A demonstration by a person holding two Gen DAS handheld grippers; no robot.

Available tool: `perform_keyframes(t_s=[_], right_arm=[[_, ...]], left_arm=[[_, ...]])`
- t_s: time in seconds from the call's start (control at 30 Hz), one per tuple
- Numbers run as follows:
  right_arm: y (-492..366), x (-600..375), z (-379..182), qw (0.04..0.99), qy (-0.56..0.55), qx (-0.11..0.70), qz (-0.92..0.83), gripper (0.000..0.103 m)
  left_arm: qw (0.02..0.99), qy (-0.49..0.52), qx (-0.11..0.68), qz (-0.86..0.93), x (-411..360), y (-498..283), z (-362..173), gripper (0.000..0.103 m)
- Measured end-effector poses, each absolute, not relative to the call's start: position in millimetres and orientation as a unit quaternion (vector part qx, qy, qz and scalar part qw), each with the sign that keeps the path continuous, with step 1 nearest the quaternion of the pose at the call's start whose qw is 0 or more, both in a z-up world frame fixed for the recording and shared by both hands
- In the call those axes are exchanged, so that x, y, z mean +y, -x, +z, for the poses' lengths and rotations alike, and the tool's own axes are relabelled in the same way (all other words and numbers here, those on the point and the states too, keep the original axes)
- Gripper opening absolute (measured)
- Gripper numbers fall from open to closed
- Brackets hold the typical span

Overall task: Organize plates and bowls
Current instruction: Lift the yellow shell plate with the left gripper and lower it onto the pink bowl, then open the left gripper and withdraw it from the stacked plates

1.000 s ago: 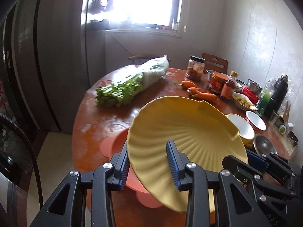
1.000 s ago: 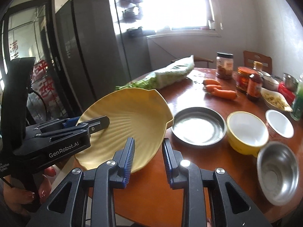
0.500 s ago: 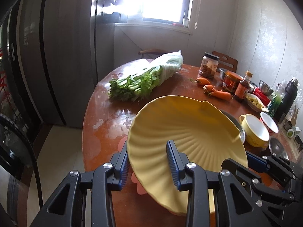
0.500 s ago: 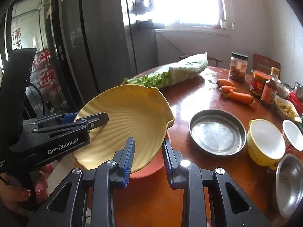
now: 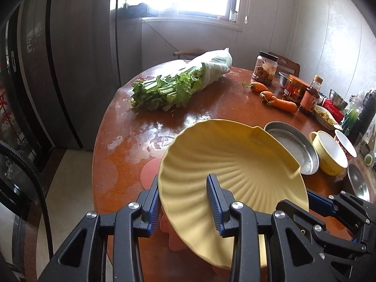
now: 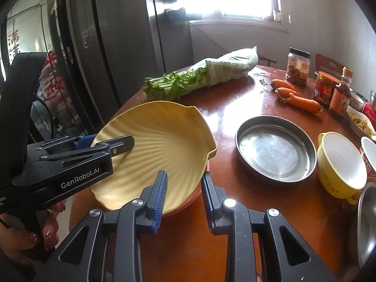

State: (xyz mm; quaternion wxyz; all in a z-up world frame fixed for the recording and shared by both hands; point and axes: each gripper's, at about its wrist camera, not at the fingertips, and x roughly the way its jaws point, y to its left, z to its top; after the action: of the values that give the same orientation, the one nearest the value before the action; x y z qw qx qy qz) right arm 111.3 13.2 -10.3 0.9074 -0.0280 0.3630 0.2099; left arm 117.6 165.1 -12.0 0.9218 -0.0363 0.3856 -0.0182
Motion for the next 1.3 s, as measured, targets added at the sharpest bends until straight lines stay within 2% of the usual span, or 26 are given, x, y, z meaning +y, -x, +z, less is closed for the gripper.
perform_keyframes(t_s=[1.3], right_arm=[[-111.5,21.0,-17.3,0.903,0.043,0.369,0.215,0.032]], left_arm=[[0.921,0.031,0.389,0.018,174.8,-118.7,-15.9,0.037]])
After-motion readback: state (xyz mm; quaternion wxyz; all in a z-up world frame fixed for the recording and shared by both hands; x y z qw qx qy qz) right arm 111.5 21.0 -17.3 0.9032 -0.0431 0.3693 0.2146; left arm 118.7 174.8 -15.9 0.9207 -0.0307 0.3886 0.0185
